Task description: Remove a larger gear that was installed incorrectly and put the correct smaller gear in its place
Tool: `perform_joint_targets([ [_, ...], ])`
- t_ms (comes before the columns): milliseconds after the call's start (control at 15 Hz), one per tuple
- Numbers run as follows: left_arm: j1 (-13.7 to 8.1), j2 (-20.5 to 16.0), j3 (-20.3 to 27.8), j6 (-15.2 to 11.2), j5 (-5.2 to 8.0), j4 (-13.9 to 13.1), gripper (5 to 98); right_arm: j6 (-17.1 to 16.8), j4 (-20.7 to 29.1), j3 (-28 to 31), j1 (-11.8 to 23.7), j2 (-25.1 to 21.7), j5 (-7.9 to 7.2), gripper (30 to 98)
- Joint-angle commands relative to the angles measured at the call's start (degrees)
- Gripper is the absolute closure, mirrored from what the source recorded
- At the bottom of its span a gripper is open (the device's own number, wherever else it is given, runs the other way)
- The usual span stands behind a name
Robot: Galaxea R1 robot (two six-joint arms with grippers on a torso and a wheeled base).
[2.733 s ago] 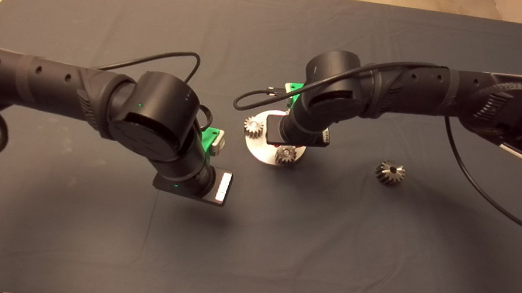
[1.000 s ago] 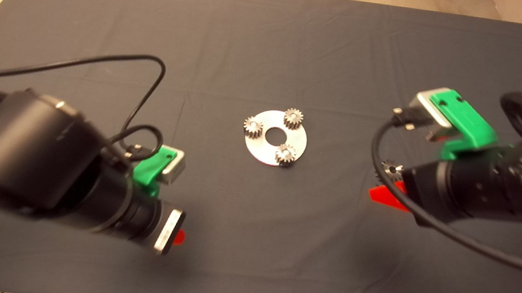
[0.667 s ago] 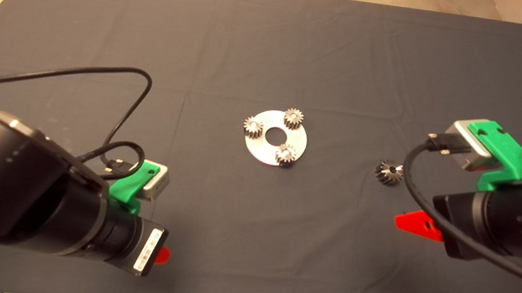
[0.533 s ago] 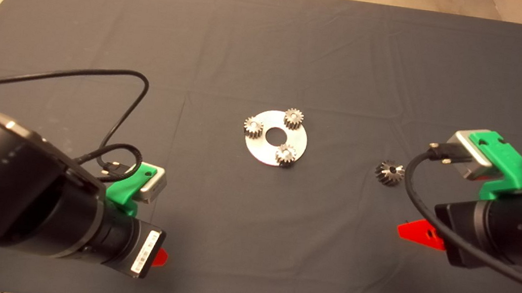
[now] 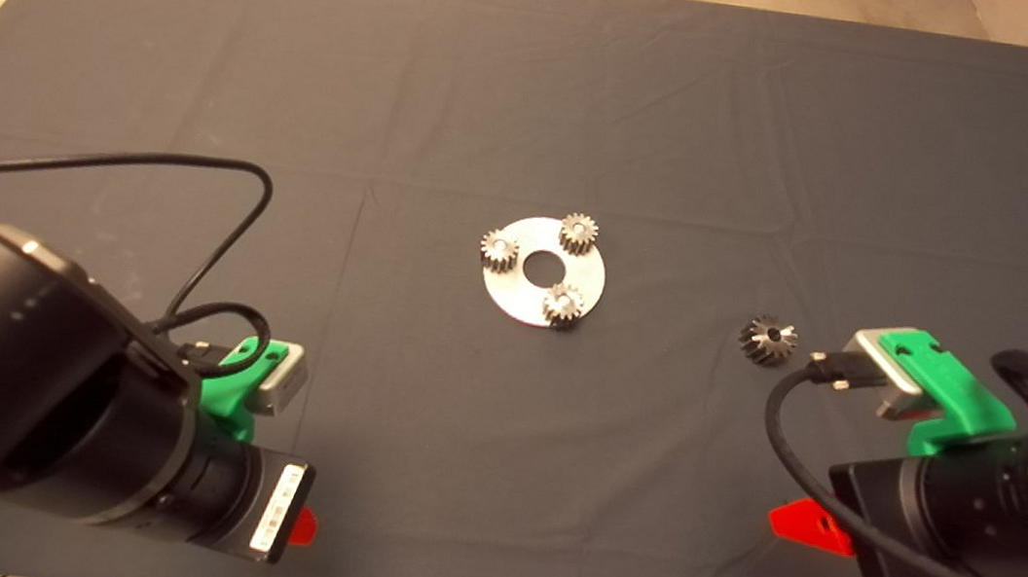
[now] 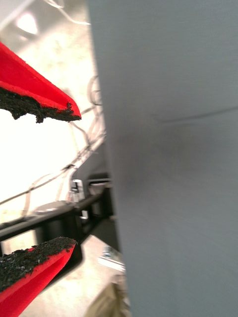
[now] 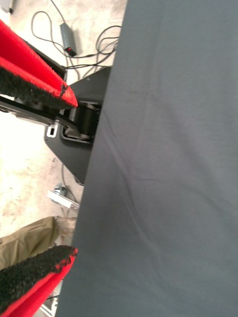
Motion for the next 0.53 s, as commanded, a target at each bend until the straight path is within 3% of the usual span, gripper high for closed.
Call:
perform_joint_targets([
  [0,-1.1,-0.3,0.5,-1.5,7.57,-5.8,44.4,0.3,2.0,0.3,-0.9,0.0,-7.29,55.7],
  [467,-1.1,-0.2,-2.1,-1.5,7.57,-5.8,44.4,0.4,2.5,-0.3,-0.8,2.1,-7.29,50.2],
])
